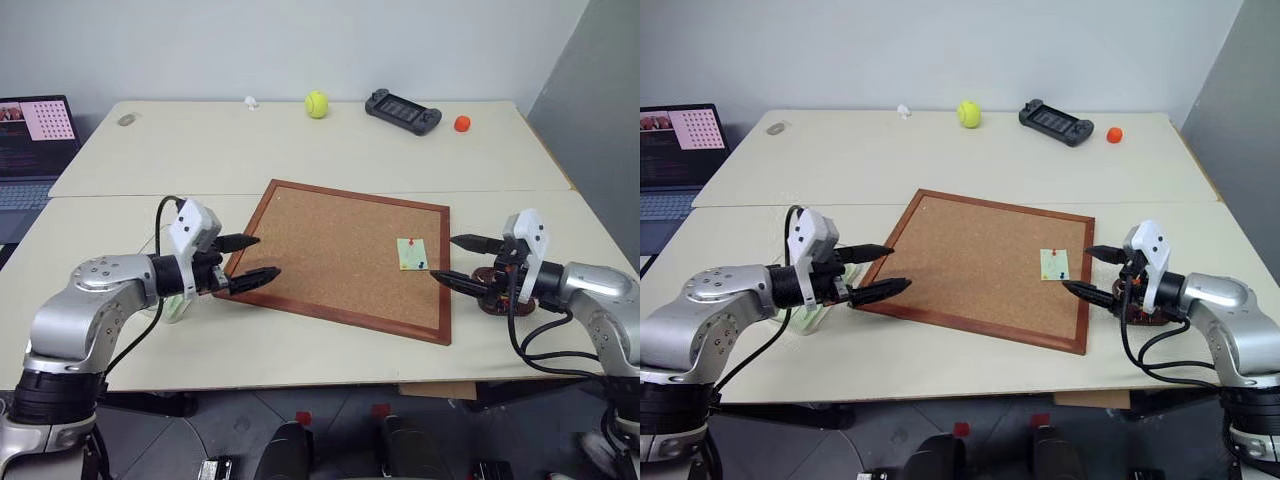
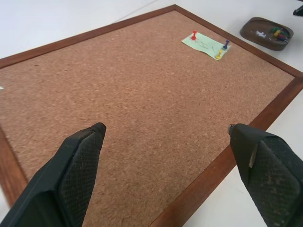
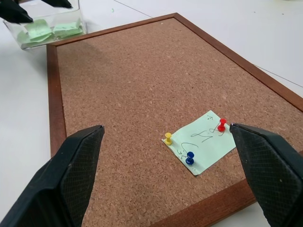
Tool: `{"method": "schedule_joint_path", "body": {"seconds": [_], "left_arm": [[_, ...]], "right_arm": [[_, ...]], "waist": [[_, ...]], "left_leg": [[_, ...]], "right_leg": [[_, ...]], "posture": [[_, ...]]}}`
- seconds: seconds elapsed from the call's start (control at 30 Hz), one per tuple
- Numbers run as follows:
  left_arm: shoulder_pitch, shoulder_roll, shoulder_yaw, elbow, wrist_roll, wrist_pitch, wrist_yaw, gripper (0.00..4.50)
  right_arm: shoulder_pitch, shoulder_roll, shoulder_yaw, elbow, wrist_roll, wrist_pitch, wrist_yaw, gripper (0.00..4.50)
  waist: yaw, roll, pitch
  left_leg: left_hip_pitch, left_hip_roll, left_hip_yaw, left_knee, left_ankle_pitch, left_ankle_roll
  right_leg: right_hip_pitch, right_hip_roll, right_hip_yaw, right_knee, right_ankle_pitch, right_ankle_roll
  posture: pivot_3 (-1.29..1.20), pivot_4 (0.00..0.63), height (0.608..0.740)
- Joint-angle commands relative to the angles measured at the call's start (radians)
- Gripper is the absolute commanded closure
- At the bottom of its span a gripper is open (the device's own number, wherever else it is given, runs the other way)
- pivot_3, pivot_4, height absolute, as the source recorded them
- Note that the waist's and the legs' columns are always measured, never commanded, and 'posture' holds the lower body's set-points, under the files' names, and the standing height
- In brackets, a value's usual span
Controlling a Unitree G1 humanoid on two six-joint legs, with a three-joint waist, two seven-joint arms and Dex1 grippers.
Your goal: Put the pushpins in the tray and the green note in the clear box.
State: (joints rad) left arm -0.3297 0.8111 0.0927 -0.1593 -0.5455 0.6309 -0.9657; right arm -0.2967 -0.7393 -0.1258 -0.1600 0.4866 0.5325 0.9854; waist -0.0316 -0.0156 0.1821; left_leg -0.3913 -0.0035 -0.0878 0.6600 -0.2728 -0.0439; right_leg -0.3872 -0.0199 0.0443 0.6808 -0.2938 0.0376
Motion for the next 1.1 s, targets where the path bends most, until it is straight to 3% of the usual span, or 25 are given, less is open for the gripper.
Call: {"method": "schedule_joint_path", "body": {"seconds": [0.03, 0.47, 0.93, 1.1], "left_arm": [[-0.038, -0.012, 0.004, 0.008, 0.010, -0.033, -0.005, 0.10], [-0.070, -0.052, -0.055, 0.074, 0.081, -0.119, -0.050, 0.10], [-0.098, -0.079, -0.053, 0.095, 0.063, -0.117, -0.090, 0.10], [-0.138, -0.123, -0.081, 0.141, 0.093, -0.163, -0.097, 0.86]], "right_arm": [[-0.013, -0.010, -0.021, -0.007, 0.002, -0.024, -0.001, 0.00], [-0.028, -0.020, -0.030, 0.068, -0.009, -0.073, 0.012, 0.00], [-0.032, -0.010, -0.012, 0.051, -0.013, -0.080, -0.006, 0.00], [-0.045, -0.004, -0.001, 0.067, -0.023, -0.091, -0.005, 0.00]], "waist": [[0.000, 0.000, 0.000], [0.000, 0.000, 0.000], [0.000, 0.000, 0.000], [0.001, 0.000, 0.000]], "left_leg": [[0.000, 0.000, 0.000, 0.000, 0.000, 0.000], [-0.001, 0.000, 0.000, 0.001, 0.000, 0.000], [-0.001, 0.000, -0.001, 0.001, 0.000, 0.000], [-0.001, -0.001, -0.001, 0.002, 0.000, 0.000]], "right_leg": [[0.000, 0.000, 0.000, 0.000, 0.000, 0.000], [0.000, 0.000, 0.000, 0.000, 0.000, 0.000], [0.000, 0.000, -0.001, 0.001, 0.000, 0.000], [0.000, 0.000, -0.001, 0.001, 0.000, 0.000]], "posture": [[0.00, 0.150, 0.740], [0.00, 0.150, 0.740], [0.00, 0.150, 0.740], [0.00, 0.150, 0.740]]}}
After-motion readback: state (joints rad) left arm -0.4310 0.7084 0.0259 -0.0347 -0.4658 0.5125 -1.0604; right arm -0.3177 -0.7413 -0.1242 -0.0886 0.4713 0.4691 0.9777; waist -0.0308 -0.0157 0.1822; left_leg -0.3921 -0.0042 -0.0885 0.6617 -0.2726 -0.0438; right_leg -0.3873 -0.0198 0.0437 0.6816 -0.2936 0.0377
